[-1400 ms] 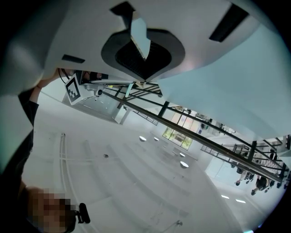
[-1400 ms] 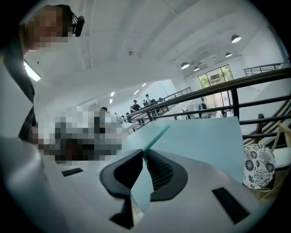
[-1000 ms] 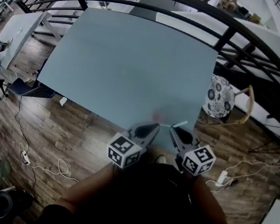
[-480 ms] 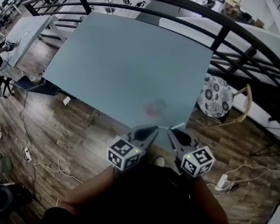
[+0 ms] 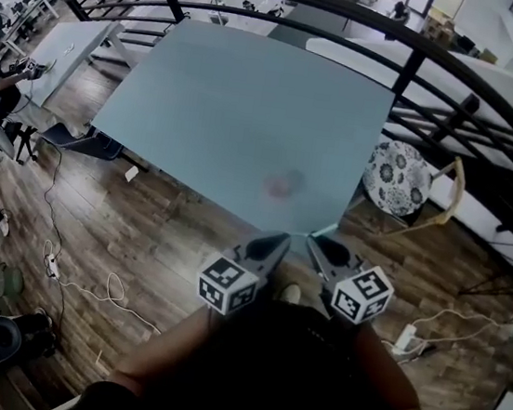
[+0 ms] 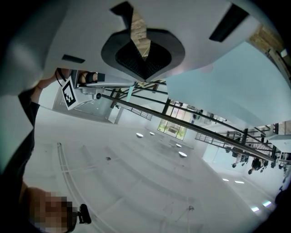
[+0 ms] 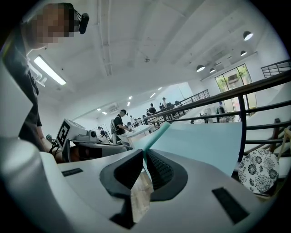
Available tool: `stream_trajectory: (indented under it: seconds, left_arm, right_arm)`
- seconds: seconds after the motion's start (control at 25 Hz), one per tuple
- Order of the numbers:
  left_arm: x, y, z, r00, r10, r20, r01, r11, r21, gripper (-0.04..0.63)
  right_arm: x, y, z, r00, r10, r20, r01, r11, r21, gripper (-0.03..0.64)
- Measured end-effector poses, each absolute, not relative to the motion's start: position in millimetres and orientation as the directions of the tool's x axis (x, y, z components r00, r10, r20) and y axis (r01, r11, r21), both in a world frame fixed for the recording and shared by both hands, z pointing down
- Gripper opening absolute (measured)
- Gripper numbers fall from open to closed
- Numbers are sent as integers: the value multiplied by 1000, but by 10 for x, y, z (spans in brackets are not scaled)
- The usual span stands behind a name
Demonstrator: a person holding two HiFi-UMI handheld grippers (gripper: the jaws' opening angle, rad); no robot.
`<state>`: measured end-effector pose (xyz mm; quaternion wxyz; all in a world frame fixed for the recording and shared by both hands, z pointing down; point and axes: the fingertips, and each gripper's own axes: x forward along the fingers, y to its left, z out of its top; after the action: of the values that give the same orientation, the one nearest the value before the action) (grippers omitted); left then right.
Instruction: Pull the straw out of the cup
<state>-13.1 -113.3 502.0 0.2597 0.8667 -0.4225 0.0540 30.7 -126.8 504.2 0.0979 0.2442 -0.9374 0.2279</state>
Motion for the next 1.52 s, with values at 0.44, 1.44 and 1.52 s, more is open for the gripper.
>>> stream_trajectory:
  seconds: [0.44, 1.44, 1.52]
  left_arm:
    - [-169, -575, 5125, 592, -732, 337, -797, -470, 381, 11]
    - [-1461, -197, 5020, 736, -595, 323, -677, -649, 346, 11]
    - [-1514, -130, 5031, 750, -577, 323, -661, -667, 344, 11]
  right_arm:
    - [253, -818, 5127, -889, -360, 284, -450, 800, -396, 43]
    - [-894, -230, 4985, -776, -572, 265, -629, 677, -382, 43]
    - [-955, -127, 4994, -763, -589, 266, -644, 661, -385, 43]
